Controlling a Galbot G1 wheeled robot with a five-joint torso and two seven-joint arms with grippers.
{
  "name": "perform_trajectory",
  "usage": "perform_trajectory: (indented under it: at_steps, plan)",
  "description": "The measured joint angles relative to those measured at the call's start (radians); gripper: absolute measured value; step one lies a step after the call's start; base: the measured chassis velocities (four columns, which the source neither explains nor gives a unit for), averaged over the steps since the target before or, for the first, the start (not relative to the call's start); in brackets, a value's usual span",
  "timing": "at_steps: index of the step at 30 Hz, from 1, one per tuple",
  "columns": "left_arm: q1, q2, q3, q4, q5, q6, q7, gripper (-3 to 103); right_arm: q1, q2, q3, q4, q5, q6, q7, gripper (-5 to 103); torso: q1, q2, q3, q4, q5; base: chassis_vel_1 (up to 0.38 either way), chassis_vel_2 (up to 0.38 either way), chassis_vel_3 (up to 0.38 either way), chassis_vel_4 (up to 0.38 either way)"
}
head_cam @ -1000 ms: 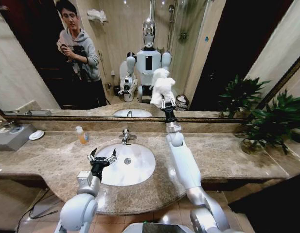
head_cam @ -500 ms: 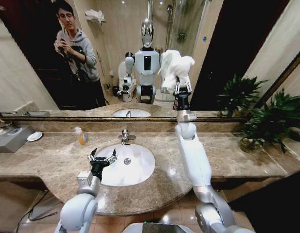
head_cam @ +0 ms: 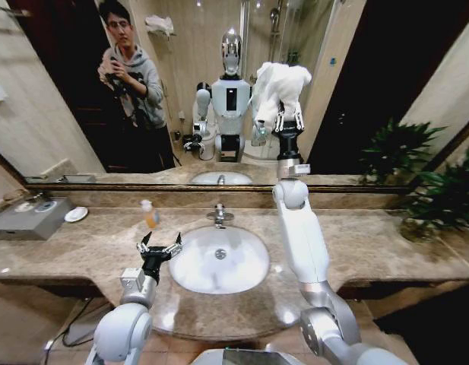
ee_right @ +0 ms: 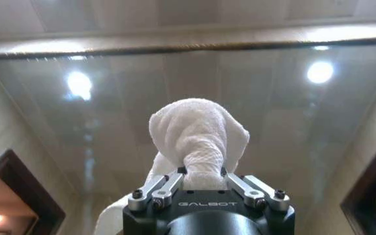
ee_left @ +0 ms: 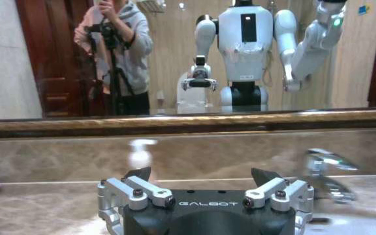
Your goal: Pick up the towel from the sink counter and wipe the mirror surface.
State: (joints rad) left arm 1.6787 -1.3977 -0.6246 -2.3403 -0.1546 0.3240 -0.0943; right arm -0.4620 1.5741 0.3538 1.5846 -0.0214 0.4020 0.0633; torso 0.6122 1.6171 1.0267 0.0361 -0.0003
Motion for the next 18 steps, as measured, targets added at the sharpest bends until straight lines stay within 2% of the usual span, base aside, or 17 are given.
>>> perform_trajectory:
  at_steps: [4, 6, 10, 12, 18]
  plan:
    - [0.000, 0.000, 0.000, 0.000, 0.000, 0.000, 0.000, 100, 0.062, 0.002, -0.011, -0.003, 0.007, -0.043, 0.002, 18, 0.000, 0.000, 0.000, -0.0003, -0.0001, 0.299, 0.299, -0.296, -0.283]
    - [0.000, 0.000, 0.000, 0.000, 0.000, 0.000, 0.000, 100, 0.126, 0.007, -0.024, -0.013, 0.008, -0.072, 0.002, 18, 0.000, 0.000, 0.000, 0.0006, -0.0006, 0.260, 0.234, -0.233, -0.237]
    - [0.000, 0.000, 0.000, 0.000, 0.000, 0.000, 0.000, 100, 0.203, 0.022, -0.032, -0.038, -0.006, -0.102, 0.017, 18, 0.000, 0.000, 0.000, 0.0003, -0.0003, 0.143, 0.116, -0.063, -0.124]
    - [0.000, 0.000, 0.000, 0.000, 0.000, 0.000, 0.000, 100, 0.245, 0.032, -0.027, -0.069, -0.022, -0.117, 0.031, 18, 0.000, 0.000, 0.000, 0.0010, -0.0001, 0.023, 0.014, 0.030, -0.004]
    - [0.000, 0.000, 0.000, 0.000, 0.000, 0.000, 0.000, 100, 0.318, 0.035, 0.010, -0.141, -0.058, -0.139, 0.058, 18, 0.000, 0.000, 0.000, -0.0017, 0.0010, -0.080, -0.037, 0.056, 0.036]
